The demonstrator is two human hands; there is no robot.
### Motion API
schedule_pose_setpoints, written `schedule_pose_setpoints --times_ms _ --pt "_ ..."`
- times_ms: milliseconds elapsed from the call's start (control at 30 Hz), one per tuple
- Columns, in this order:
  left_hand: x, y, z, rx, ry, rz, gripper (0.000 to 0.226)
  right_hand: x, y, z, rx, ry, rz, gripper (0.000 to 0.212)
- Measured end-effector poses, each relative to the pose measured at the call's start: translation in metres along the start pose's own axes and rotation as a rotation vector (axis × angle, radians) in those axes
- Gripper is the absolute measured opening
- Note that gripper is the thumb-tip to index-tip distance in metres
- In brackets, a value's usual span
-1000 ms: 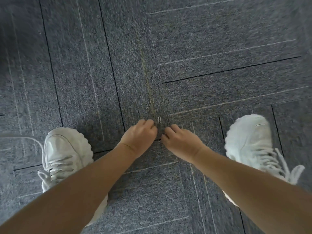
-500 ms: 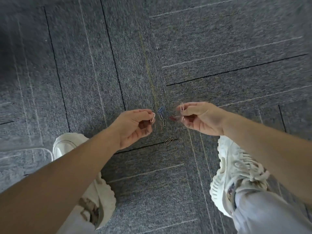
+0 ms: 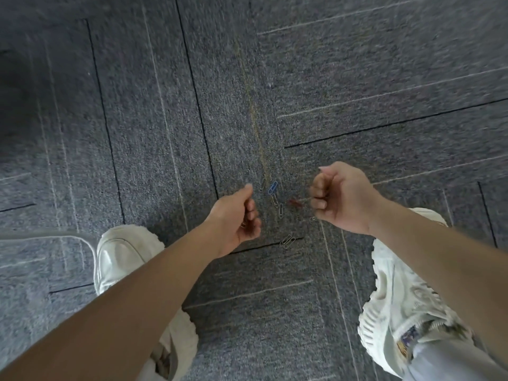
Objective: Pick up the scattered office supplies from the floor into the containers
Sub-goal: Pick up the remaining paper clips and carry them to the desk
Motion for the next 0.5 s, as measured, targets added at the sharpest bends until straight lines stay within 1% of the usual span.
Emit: schedule_pose_setpoints --times_ms 67,133,167,233,300,333,367,433,500 --pt "-0.015 0.003 -0.003 -0.076 0.271 0.118 0.048 0.0 0.001 -0.008 -0.169 -0.295 -0.012 0.031" --pt "-0.033 0.005 -0.007 -0.198 0.638 0.271 0.055 0.006 -0.003 -0.012 -0.351 -0.627 -0.105 0.028" --pt "-0.042 0.004 -0.007 -0.256 0.804 0.35 0.06 0.013 -0.007 -0.01 -0.403 -0.797 -0.171 0.025" --pt "-0.055 0.005 -0.001 -0.31 1.022 0.468 0.062 0.024 -0.01 0.003 -0.398 -1.188 -0.26 0.026" --pt "-0.058 0.007 0.005 -0.328 1.107 0.489 0.053 0.024 -0.01 0.016 -0.341 -1.557 -0.207 0.036" --pt "-0.057 0.009 0.006 -0.341 1.09 0.471 0.045 0.021 -0.007 0.018 -0.321 -1.686 -0.173 0.042" --pt "-0.055 0.011 0.008 -0.357 1.055 0.448 0.04 0.017 -0.005 0.019 -0.311 -1.771 -0.155 0.046" --pt "-0.052 0.014 0.01 -0.393 1.001 0.412 0.036 0.01 -0.002 0.019 -0.307 -1.845 -0.166 0.047" --pt "-0.051 0.017 0.013 -0.423 0.973 0.387 0.031 0.006 0.001 0.018 -0.328 -1.875 -0.218 0.038"
Point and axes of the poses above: each hand's wrist, its own y-axis towards the middle knuckle, its own z-axis out of the palm, x = y × z, the point moved 6 cm from there along y, towards the middle knuckle, and after that the axes turned 6 degrees about z, right-handed, at the moved point
